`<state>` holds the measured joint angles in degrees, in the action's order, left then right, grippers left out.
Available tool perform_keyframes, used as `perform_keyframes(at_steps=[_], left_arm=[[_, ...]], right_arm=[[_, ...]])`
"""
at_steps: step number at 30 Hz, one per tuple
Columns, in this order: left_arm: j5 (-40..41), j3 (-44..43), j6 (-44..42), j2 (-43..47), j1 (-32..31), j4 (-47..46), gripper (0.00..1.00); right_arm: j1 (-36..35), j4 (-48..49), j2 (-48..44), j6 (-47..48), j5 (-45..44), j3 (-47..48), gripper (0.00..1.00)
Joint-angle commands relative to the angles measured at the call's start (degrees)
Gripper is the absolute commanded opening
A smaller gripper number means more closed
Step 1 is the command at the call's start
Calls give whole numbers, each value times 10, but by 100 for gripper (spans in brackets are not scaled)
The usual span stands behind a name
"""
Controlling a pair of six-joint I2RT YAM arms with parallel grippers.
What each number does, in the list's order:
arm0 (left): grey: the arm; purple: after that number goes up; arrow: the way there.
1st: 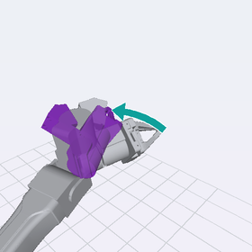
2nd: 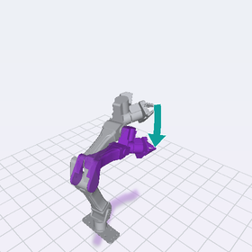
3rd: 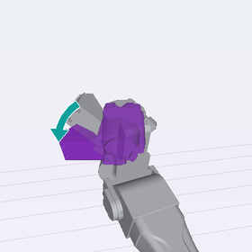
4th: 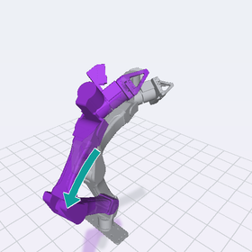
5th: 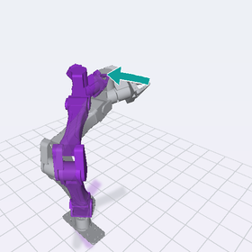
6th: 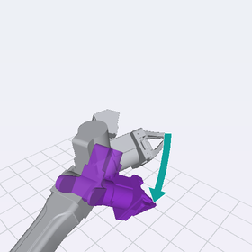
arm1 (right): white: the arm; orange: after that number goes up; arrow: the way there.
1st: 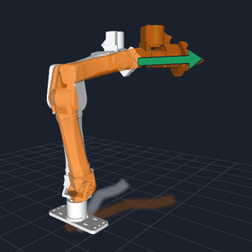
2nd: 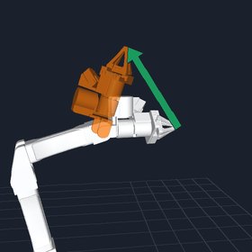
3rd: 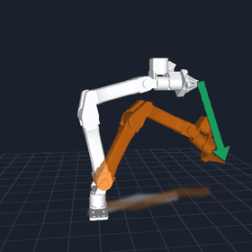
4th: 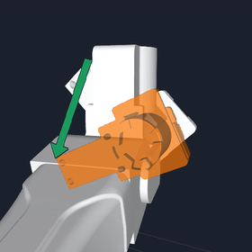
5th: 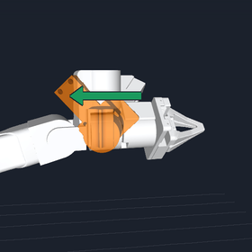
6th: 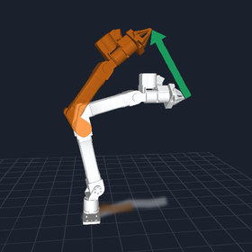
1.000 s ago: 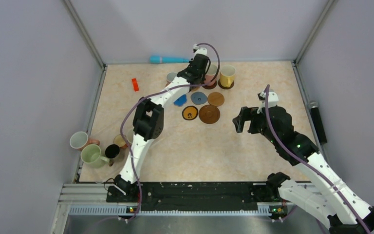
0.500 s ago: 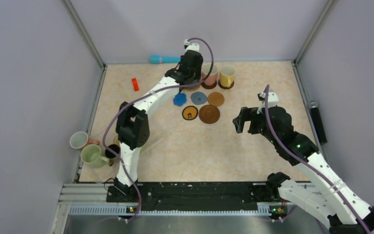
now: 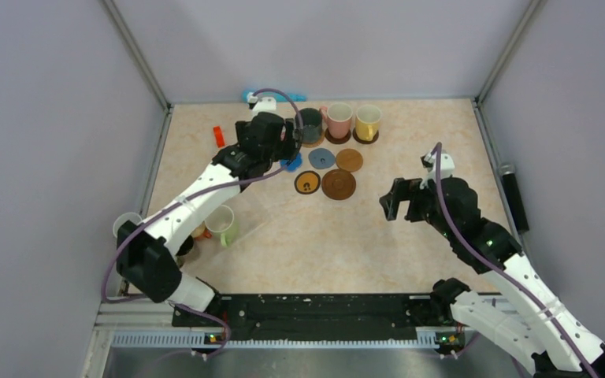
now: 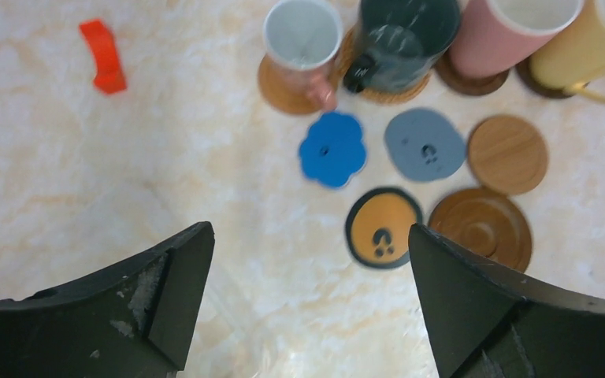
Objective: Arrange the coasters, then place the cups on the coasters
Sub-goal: Place the cup on the coaster, then pick up the cup from the tray.
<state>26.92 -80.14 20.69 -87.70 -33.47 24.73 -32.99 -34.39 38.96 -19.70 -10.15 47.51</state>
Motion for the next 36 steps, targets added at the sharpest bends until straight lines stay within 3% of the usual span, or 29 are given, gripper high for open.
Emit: perform_keyframes(at_steps=[1,10,14,21,30,36], left_arm=[[43,86,46,102,-2,27,99],[128,268,167,327,0,132,99],[148,305,247,387,2,208,82],[206,321,381,430,3,325,66],[206,343,451,424,36,346,50],[186,352,463,400,68,347,48]], right_arm=[[-6,3,-6,-7,19,-5,99],[-6,-3,-20,-20,32,-25,98],[-6,6,-13,-28,44,-27,97],[-6,8,-3,-28,44,-37,96],[-6,5,-12,-30,44,-38,96],[-6,6,-14,-29,45,-42,96]])
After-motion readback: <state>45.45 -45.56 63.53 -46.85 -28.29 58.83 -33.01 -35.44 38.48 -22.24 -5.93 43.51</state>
